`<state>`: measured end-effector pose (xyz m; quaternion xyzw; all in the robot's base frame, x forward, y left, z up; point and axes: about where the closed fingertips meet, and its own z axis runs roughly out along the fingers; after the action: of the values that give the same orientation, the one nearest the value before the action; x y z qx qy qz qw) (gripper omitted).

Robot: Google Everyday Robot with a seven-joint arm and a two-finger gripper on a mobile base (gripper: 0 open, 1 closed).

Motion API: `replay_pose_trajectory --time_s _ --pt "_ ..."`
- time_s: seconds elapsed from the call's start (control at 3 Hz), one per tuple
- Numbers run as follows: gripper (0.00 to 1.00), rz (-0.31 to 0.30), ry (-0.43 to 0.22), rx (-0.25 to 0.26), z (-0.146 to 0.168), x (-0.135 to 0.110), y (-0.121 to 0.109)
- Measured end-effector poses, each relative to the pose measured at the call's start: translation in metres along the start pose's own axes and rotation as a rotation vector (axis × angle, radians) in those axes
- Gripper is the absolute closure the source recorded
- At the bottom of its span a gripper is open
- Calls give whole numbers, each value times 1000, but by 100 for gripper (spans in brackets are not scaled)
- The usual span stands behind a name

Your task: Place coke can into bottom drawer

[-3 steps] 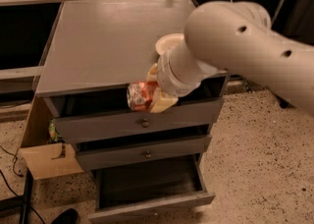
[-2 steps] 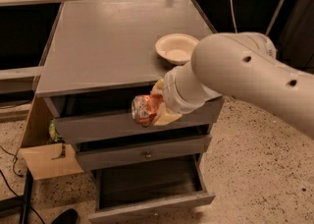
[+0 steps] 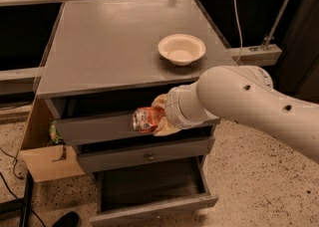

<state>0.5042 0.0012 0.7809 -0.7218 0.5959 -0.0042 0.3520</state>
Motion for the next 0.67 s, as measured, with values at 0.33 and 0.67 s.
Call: replay_pose_trajectory --time_s 0.33,0.67 --pt "100 -23 21 -19 16 12 10" --pt "100 -15 22 -33 38 31 23"
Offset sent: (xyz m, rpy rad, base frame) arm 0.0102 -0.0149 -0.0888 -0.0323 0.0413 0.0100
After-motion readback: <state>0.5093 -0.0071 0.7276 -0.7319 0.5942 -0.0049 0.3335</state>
